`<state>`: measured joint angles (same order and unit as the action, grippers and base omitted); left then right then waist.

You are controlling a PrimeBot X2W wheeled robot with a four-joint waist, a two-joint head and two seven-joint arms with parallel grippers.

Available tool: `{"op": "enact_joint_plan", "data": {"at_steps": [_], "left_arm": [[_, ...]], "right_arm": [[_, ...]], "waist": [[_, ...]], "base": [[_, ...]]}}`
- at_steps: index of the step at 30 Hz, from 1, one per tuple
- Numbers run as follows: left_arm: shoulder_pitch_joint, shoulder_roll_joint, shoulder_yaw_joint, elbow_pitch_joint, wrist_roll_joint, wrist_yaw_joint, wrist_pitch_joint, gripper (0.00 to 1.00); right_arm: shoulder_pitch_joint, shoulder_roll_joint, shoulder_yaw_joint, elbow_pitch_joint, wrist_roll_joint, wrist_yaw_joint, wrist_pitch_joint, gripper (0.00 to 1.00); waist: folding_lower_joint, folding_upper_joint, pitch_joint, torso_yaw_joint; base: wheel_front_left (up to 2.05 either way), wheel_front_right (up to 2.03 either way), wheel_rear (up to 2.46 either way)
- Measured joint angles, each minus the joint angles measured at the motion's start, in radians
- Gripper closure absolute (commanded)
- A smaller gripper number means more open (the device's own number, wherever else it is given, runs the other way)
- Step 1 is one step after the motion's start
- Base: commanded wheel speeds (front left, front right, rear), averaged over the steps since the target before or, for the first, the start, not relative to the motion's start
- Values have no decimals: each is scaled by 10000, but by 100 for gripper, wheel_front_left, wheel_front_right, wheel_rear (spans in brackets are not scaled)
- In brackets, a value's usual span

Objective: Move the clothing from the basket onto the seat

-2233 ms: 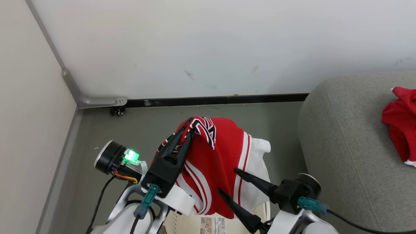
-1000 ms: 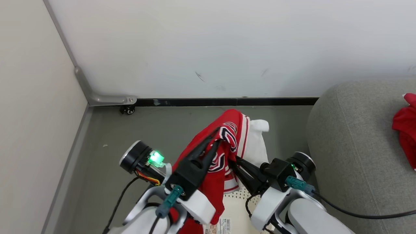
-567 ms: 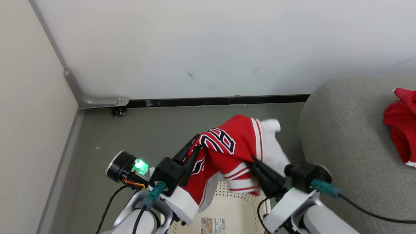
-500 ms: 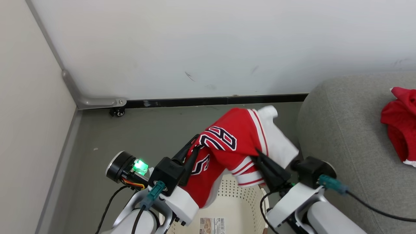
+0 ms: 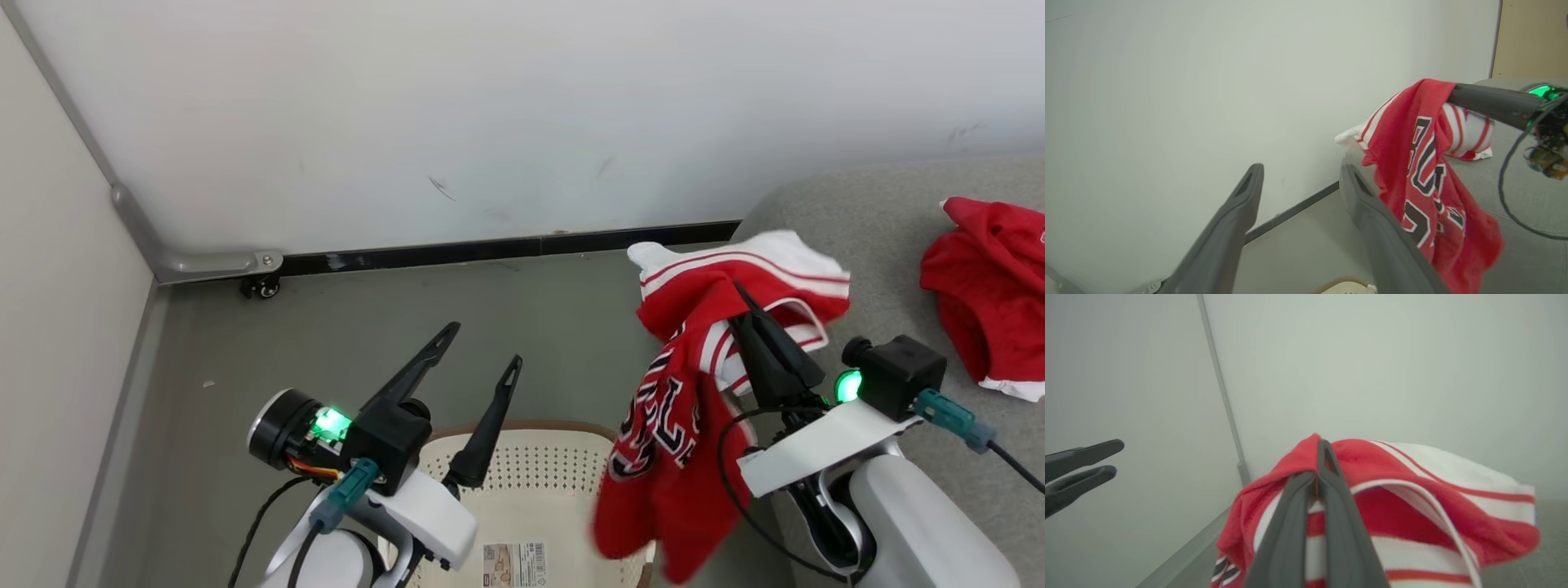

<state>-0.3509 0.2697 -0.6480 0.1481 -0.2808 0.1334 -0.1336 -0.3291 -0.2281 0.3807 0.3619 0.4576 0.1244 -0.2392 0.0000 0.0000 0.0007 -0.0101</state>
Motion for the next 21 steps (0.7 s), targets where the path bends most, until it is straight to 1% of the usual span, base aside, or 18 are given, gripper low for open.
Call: {"op": "enact_joint_plan", "data": {"at_steps": [11,15,21], "left_arm": [[63,207,523,-36,-6,320,-353,0],[92,215,667,-56,-71,428,-447,0],[94,226,813,-65,-119,443,-614,0]], "right_arm": [[230,-307,-357,-708,-192,0,-73,100],[553,-384,-648,-934,-303,0,-73,100],[1008,-508,-1241,-1367,-443,0,-73,100]], "waist": [[0,0,76,-305],[0,0,94,-484],[0,0,113,-829]], "base": [[0,0,0],[0,0,0],[0,0,0]]}}
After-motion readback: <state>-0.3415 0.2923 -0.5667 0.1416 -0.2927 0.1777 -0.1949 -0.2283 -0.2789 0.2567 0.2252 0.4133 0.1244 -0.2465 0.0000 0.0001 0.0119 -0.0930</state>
